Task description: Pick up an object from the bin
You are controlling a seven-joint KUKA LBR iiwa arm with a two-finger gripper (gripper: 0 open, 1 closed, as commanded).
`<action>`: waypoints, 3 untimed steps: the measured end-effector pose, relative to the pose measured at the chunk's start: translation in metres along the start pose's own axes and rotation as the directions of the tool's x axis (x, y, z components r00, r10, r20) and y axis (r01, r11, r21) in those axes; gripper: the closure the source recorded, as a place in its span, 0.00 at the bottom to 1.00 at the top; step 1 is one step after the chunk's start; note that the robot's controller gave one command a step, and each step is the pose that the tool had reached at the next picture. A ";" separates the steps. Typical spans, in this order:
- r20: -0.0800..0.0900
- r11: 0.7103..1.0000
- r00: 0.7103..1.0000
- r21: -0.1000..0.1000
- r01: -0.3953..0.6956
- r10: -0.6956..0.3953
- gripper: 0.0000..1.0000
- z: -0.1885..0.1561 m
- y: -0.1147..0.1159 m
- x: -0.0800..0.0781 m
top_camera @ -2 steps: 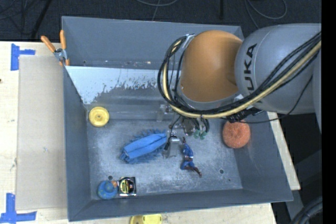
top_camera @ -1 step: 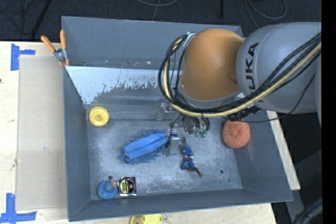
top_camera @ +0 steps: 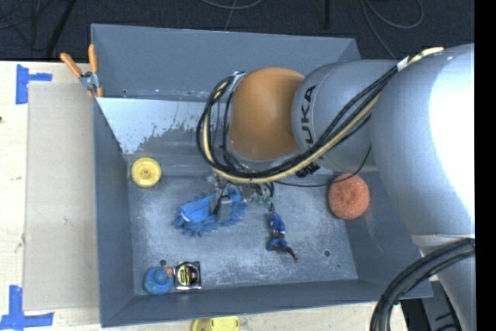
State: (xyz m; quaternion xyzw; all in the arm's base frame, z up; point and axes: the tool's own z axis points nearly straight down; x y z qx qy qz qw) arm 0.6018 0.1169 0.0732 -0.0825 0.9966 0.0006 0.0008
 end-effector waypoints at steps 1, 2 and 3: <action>0.000 1.000 1.000 0.000 -0.001 0.001 1.00 0.000 0.000 0.000; -0.001 1.000 1.000 0.000 0.028 -0.028 1.00 -0.107 -0.035 0.029; -0.001 1.000 1.000 0.000 0.028 -0.028 1.00 -0.107 -0.035 0.029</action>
Offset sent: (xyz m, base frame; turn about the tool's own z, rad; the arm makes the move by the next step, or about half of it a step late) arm -0.0234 -0.0396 0.1077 -0.0319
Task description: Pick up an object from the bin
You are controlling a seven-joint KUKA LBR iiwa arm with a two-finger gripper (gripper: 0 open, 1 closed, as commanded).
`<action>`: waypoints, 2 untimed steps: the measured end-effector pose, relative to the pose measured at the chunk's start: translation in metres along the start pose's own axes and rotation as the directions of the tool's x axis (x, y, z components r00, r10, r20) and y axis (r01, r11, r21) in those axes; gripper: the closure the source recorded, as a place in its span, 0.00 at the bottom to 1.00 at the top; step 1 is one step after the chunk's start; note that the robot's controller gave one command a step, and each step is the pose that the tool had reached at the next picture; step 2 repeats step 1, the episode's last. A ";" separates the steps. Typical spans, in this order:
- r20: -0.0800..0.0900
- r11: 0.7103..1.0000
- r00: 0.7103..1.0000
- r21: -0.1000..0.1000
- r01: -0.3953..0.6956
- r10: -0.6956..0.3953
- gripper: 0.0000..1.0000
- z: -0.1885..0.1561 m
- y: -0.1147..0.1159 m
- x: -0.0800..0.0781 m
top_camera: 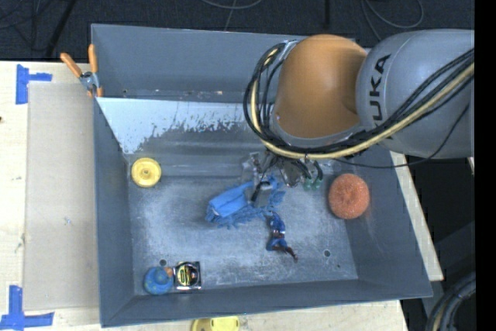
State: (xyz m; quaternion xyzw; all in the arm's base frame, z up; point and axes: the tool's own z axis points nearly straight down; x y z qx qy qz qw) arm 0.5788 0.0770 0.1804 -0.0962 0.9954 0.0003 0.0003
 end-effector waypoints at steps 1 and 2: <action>0.002 1.000 1.000 0.000 -0.001 0.001 1.00 -0.136 0.031 0.003; 0.002 1.000 1.000 0.000 -0.001 0.001 1.00 -0.136 0.031 0.003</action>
Offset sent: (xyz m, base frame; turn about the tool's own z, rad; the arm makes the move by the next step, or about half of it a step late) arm 0.0000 0.0000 0.0000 0.0000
